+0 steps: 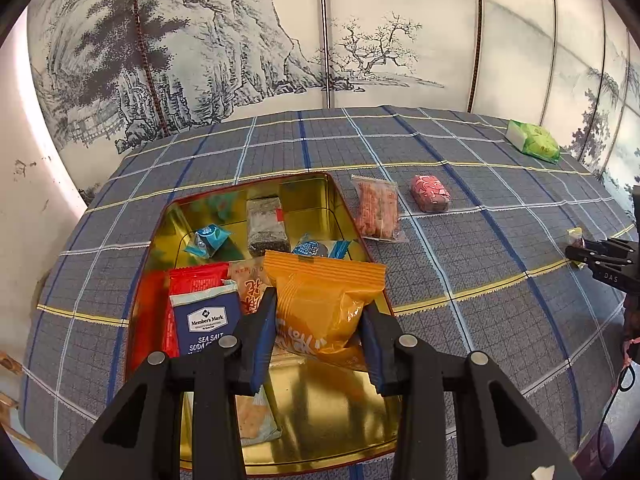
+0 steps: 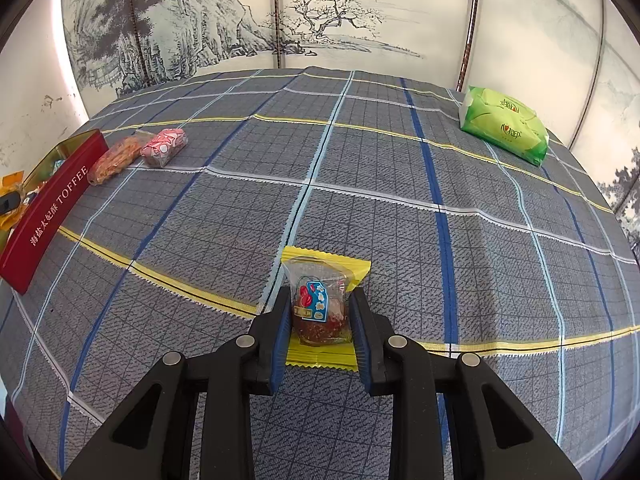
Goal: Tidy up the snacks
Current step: 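Carry the orange bag into the tin and open the left gripper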
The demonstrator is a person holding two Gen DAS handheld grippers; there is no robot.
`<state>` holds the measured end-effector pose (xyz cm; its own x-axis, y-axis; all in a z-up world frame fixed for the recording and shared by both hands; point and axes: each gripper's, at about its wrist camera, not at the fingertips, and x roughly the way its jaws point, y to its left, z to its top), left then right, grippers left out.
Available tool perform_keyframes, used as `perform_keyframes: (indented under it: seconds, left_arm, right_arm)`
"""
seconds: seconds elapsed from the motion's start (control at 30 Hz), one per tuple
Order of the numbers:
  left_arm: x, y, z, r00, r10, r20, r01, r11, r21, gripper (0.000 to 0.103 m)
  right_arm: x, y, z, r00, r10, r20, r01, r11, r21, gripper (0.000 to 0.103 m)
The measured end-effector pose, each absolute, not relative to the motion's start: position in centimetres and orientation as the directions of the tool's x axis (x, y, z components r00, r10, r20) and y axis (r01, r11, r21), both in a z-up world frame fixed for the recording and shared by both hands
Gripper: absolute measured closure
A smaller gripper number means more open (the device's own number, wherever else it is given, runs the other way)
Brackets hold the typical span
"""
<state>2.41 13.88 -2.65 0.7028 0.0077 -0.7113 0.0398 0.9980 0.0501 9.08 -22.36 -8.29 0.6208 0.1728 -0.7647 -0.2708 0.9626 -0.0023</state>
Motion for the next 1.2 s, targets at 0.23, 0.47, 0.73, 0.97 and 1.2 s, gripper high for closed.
perform_keyframes:
  seconds: [0.23, 0.47, 0.73, 0.97, 1.2]
  left_arm:
    - [2.7, 13.7, -2.9, 0.702, 0.021, -0.712, 0.038, 0.997, 0.067, 0.068]
    - [2.8, 13.7, -3.1, 0.703, 0.038, -0.71, 0.03, 0.996, 0.082, 0.068]
    - [3.0, 13.8, -3.6, 0.698, 0.075, -0.712, 0.009, 0.993, 0.114, 0.067]
    - [2.4, 13.9, -3.2, 0.715, 0.1, -0.692, -0.011, 0.991, 0.132, 0.063]
    - [1.0, 13.3, -1.5, 0.753, 0.163, -0.637, -0.052, 0.98, 0.19, 0.051]
  right_arm:
    - [9.1, -22.4, -8.3, 0.621, 0.172, -0.765, -0.271, 0.963, -0.003, 0.075]
    - [9.1, -22.3, -8.3, 0.621, 0.171, -0.765, -0.27, 0.963, -0.004, 0.075]
    - [9.1, -22.3, -8.3, 0.621, 0.17, -0.765, -0.27, 0.963, -0.005, 0.075]
    - [9.1, -22.4, -8.3, 0.621, 0.17, -0.765, -0.271, 0.963, -0.006, 0.075]
    - [9.1, -22.4, -8.3, 0.623, 0.16, -0.765, -0.266, 0.964, -0.016, 0.075]
